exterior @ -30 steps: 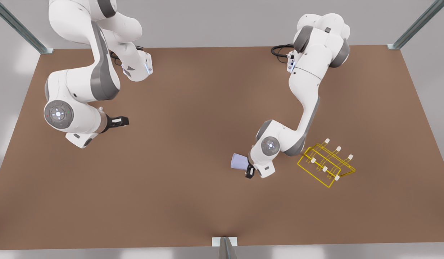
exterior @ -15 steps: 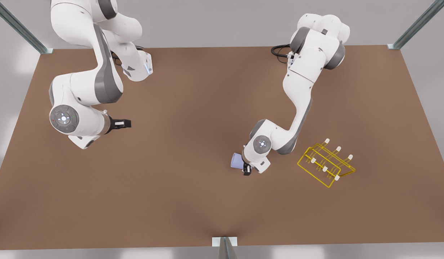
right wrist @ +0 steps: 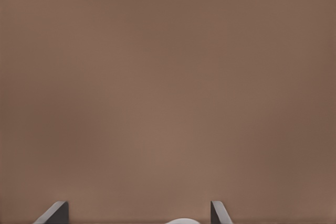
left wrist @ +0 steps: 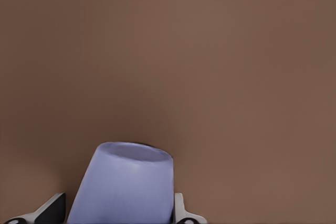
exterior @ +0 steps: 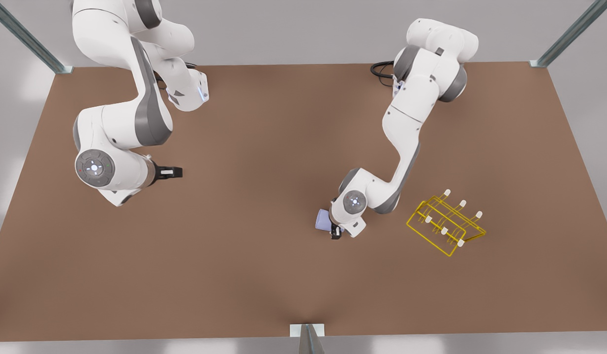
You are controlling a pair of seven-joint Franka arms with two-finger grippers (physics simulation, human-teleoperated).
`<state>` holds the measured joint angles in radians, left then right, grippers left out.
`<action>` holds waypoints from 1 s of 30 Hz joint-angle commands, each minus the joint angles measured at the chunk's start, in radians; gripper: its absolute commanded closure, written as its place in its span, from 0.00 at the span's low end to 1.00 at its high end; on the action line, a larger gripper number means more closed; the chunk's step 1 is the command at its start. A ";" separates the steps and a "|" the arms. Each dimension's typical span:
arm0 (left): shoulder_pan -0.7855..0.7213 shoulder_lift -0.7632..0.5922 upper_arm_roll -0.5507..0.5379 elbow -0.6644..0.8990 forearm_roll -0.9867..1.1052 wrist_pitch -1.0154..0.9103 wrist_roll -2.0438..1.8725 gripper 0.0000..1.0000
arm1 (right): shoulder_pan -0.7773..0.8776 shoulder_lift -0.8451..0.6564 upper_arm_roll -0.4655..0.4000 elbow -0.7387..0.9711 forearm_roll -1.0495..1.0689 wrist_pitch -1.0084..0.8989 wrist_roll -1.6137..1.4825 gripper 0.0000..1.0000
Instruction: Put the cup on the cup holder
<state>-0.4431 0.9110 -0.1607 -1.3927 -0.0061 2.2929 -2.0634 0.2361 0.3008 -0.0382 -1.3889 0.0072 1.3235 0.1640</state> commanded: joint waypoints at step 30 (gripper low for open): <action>-0.612 0.080 1.034 0.075 0.472 -0.914 0.289 0.27 | -0.001 0.007 -0.017 0.001 0.007 0.005 0.022 0.00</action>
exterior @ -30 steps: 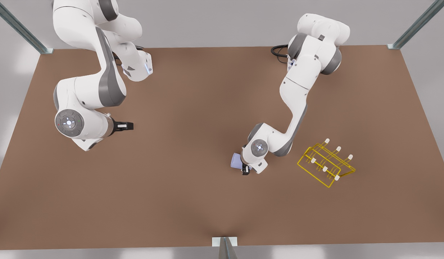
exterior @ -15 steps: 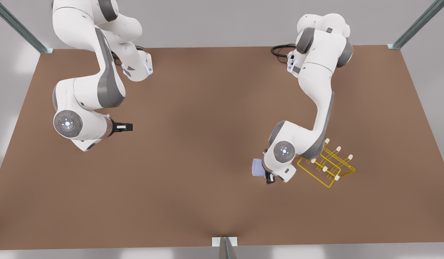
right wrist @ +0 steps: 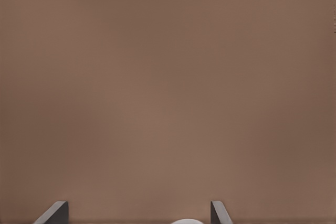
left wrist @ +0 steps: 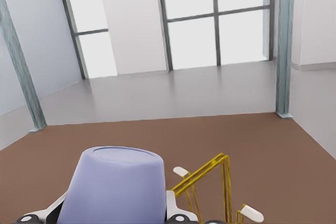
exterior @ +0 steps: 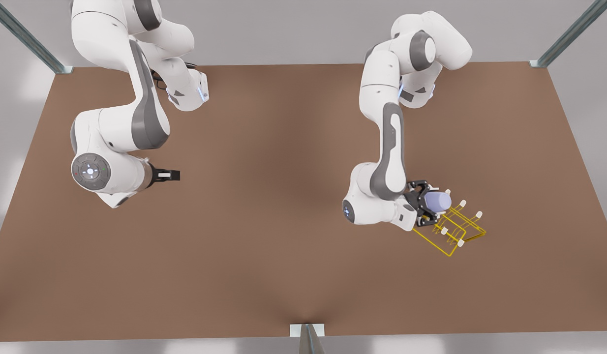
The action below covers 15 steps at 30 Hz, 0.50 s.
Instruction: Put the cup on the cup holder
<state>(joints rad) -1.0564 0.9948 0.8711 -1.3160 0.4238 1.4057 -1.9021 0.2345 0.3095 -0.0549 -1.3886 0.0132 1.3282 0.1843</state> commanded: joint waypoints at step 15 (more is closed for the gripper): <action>0.056 0.114 -0.001 0.020 0.076 0.179 -0.195 0.26 | 0.000 0.003 -0.002 0.000 0.001 0.019 0.000 0.00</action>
<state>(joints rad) -1.0029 1.1029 0.8684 -1.2976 0.4730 1.5500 -2.0001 0.2347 0.3140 -0.0566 -1.3887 0.0134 1.3404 0.1847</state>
